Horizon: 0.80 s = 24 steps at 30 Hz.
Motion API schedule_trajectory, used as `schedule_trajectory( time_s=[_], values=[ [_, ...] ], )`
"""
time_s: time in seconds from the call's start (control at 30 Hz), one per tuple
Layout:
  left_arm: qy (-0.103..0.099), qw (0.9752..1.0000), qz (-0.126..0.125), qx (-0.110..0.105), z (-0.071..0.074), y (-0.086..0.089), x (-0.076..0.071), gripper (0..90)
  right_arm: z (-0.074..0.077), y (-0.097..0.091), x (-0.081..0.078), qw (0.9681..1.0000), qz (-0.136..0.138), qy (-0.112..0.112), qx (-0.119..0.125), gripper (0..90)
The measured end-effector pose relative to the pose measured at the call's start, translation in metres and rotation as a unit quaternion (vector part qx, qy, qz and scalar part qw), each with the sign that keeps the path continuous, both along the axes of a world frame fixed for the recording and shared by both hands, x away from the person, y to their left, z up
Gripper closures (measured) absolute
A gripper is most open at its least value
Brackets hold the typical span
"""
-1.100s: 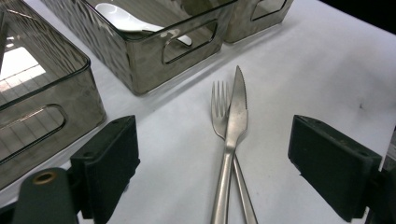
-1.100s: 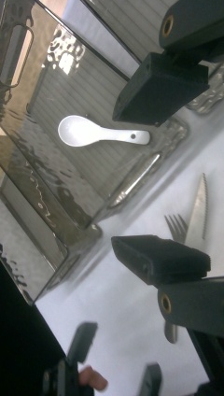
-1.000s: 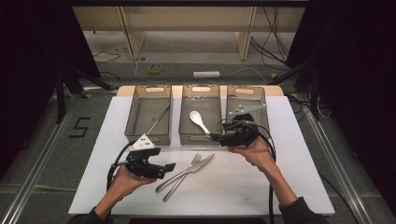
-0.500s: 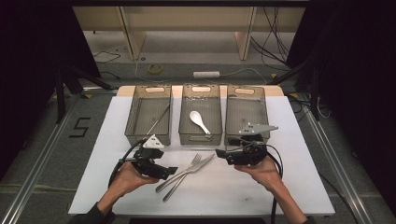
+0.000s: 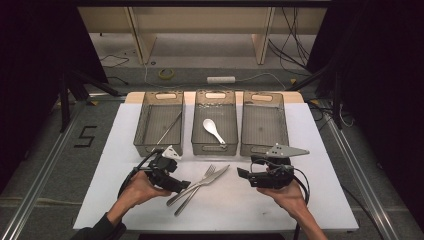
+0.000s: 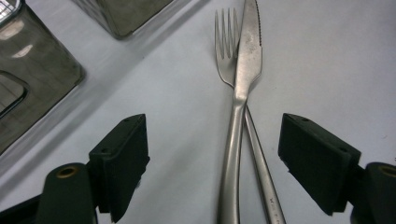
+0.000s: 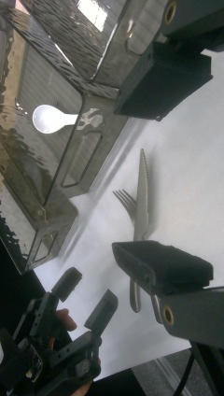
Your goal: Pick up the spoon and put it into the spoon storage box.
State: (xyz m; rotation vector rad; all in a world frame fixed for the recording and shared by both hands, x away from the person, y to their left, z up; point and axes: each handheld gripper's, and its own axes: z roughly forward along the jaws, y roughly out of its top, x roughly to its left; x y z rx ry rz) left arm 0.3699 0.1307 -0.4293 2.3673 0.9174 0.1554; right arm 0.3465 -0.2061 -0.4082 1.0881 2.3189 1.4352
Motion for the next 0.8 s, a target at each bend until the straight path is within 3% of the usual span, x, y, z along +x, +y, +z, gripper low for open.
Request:
schedule_trajectory(
  time_s=[0.17, 0.4, 0.8],
  values=[
    [0.009, 0.9999, -0.006, 0.013, -0.001, -0.003, 0.002, 24.0, -0.005, -0.005, -0.006, 0.9999, -0.007, -0.002, 0.013, 27.6],
    [0.02, 0.999, -0.019, 0.036, -0.004, -0.009, 0.005, 25.3, -0.011, -0.009, -0.011, 0.9999, -0.008, 0.001, 0.012, 26.9],
    [0.037, 0.9949, -0.049, 0.079, -0.012, -0.016, 0.006, 33.3, -0.014, -0.012, -0.019, 0.9999, -0.005, 0.006, 0.006, 25.7]
  ],
)
